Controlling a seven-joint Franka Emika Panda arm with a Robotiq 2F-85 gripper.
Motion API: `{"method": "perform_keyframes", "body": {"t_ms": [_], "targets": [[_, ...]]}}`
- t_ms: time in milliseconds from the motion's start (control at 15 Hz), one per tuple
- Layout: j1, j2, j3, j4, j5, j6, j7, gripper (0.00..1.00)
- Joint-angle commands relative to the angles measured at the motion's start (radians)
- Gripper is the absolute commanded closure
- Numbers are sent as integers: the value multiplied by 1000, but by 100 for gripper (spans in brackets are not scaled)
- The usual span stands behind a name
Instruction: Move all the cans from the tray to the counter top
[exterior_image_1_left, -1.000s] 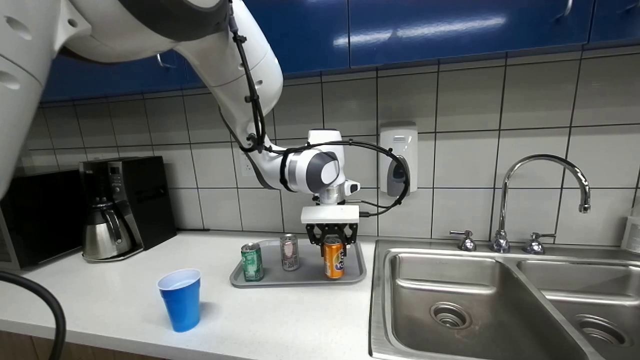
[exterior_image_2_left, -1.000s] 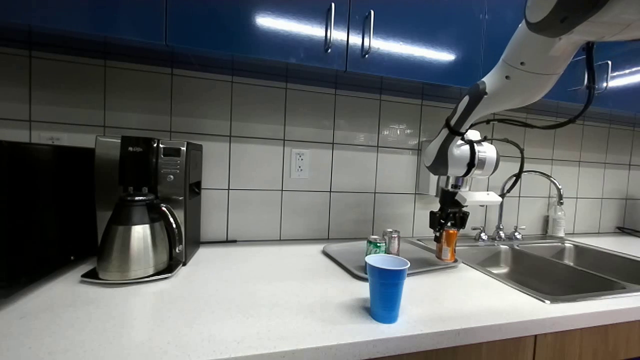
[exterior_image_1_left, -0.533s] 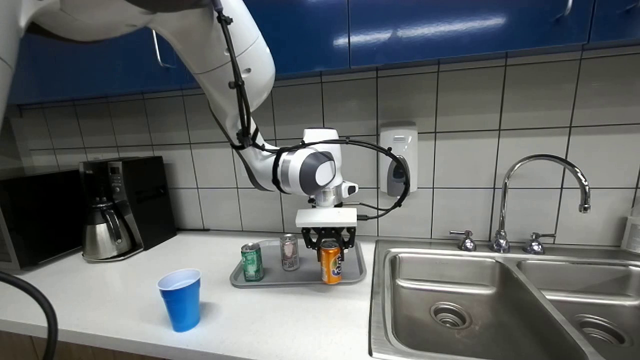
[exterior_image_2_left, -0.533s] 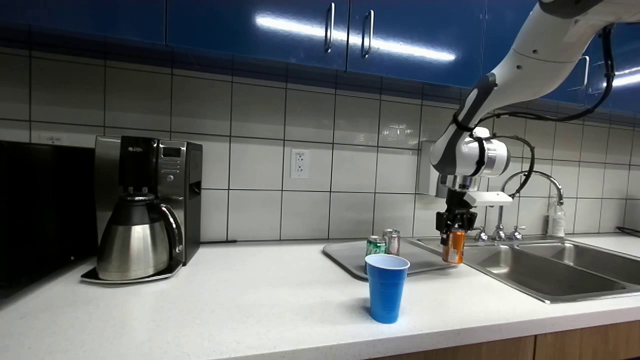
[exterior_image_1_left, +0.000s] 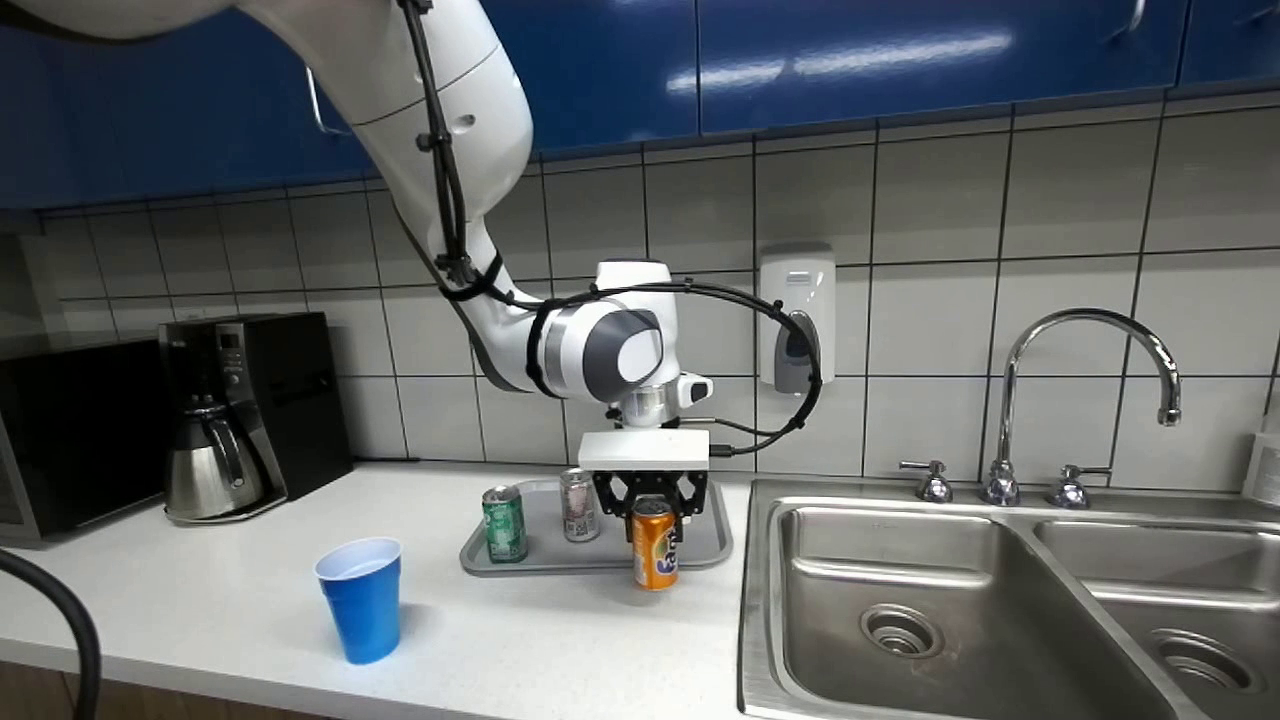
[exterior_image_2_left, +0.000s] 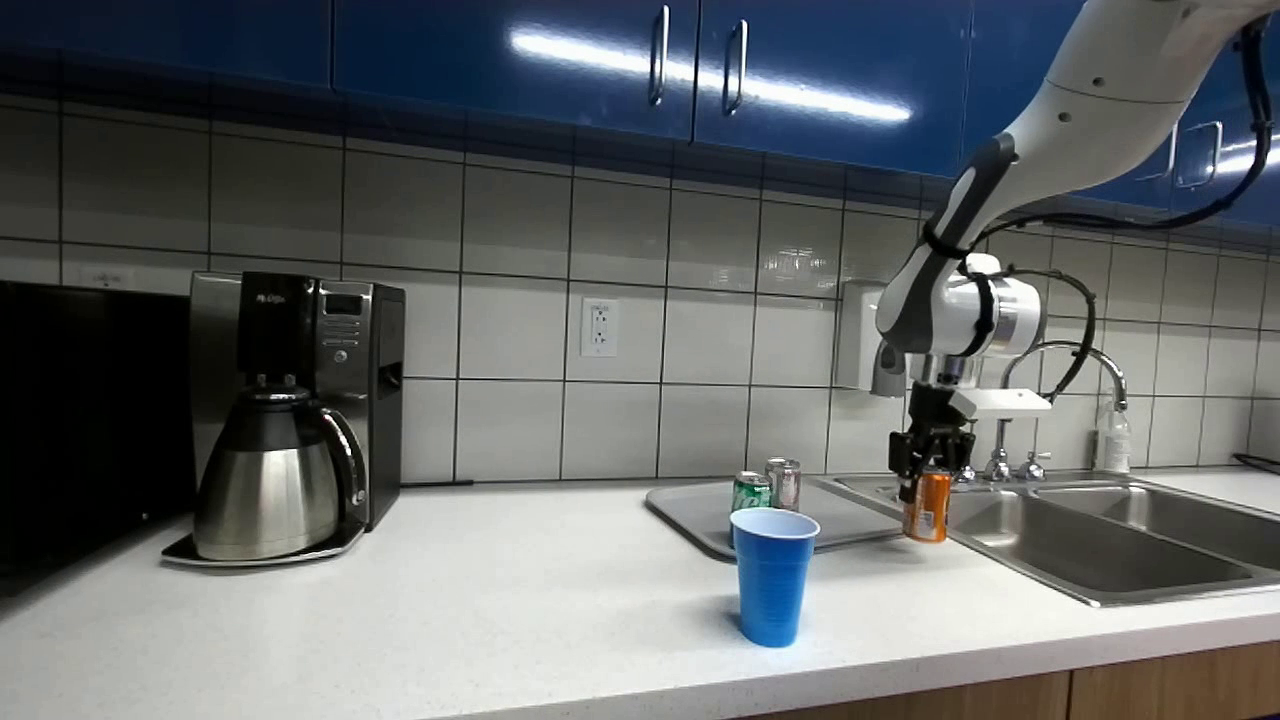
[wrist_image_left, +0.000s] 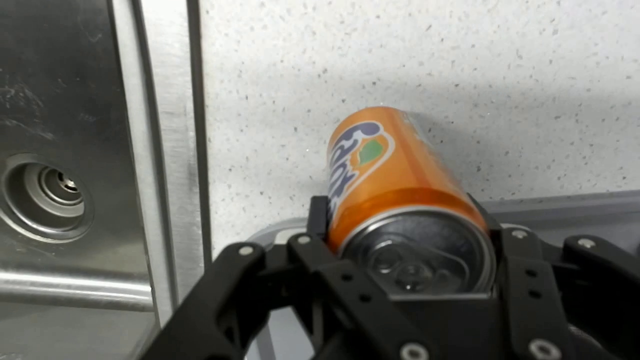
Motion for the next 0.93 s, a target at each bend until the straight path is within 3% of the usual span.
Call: {"method": "perform_keyframes", "body": {"t_ms": [0,867], "targets": [[-17,-66,-1,-75,6,27,-43,62],[-28,-68,-31,-118,3,51,-58,62]]}}
